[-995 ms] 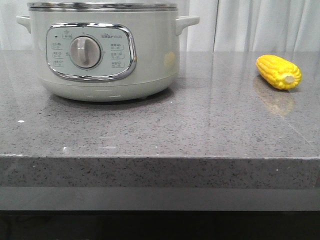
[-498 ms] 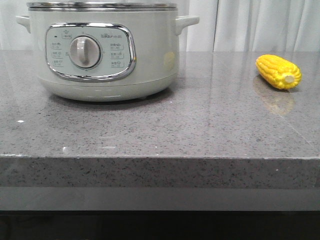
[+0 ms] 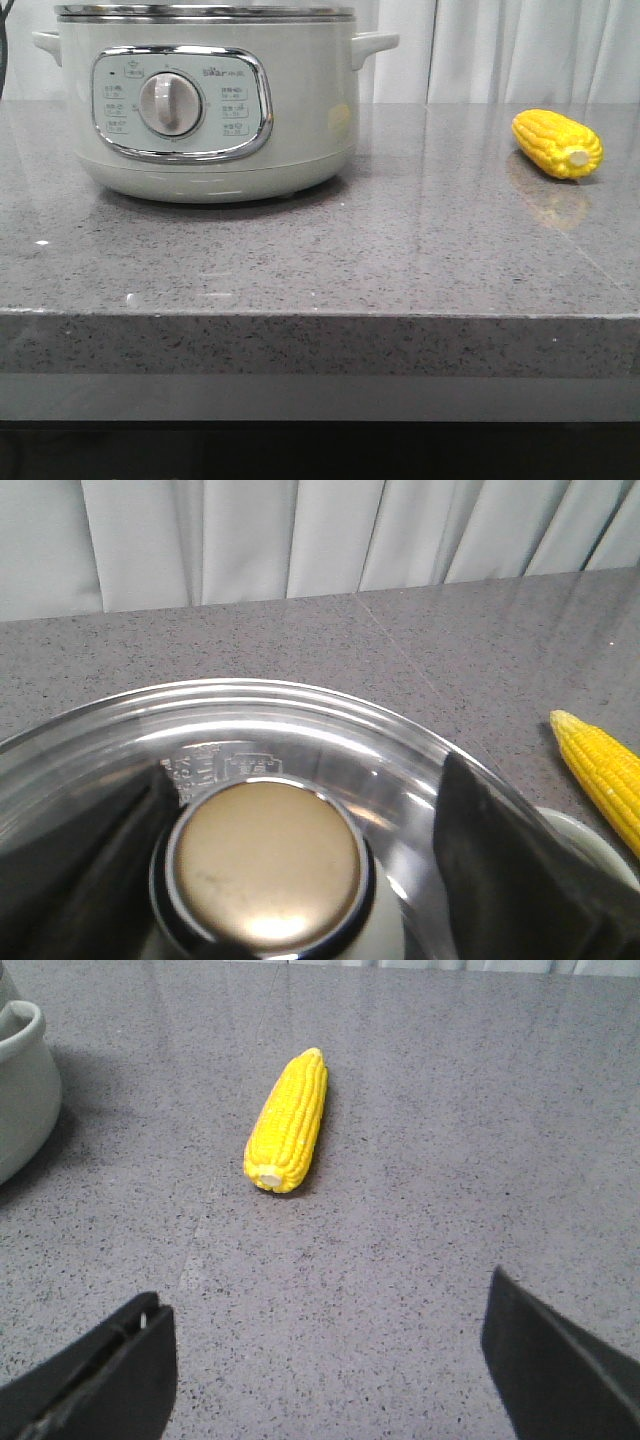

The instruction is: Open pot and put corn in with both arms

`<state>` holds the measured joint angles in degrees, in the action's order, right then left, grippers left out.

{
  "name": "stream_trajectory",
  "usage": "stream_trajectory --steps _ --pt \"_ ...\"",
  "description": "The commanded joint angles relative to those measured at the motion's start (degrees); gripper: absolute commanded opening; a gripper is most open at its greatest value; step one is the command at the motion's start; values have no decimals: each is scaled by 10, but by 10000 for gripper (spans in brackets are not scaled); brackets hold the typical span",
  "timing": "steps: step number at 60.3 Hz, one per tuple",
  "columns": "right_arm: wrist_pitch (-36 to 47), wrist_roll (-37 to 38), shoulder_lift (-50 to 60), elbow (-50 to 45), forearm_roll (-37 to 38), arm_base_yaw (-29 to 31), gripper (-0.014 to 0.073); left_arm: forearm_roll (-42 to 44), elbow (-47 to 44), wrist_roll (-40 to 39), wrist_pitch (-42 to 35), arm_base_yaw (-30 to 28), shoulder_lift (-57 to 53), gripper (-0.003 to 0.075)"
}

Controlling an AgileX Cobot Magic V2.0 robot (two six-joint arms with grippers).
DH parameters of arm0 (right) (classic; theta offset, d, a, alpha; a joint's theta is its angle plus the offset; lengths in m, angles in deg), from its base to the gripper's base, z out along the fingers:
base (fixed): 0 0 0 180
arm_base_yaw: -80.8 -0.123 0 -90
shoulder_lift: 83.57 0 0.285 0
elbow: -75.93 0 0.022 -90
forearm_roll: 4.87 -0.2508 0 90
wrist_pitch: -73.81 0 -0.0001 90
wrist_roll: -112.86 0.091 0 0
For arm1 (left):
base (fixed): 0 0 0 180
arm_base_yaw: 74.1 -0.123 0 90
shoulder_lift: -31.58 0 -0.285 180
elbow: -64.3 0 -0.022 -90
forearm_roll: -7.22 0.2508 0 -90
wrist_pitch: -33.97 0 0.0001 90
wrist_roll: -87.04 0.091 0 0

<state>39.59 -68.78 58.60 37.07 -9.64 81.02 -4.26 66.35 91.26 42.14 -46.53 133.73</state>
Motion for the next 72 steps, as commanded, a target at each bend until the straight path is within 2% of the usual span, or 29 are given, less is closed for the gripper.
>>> stream_trajectory --steps 1,8,15,29,47,64,72 --pt "44 -4 -7 21 5 2 633 -8 20 -1 -31 -1 -21 388" --pt "44 -4 -7 21 5 2 633 -8 20 -1 -30 -1 -21 290" --pt "45 -4 -7 21 5 2 633 -8 20 -1 -30 -1 -21 238" --pt "49 -4 -7 21 5 2 633 -8 43 -1 -29 -1 -41 229" --pt "48 -4 -7 21 5 2 633 4 113 -1 53 -1 -109 229" --pt "48 -4 -7 21 5 2 633 34 104 -1 182 -1 -228 229" --pt "44 -4 -7 21 5 2 633 65 48 -1 206 -2 -295 229"
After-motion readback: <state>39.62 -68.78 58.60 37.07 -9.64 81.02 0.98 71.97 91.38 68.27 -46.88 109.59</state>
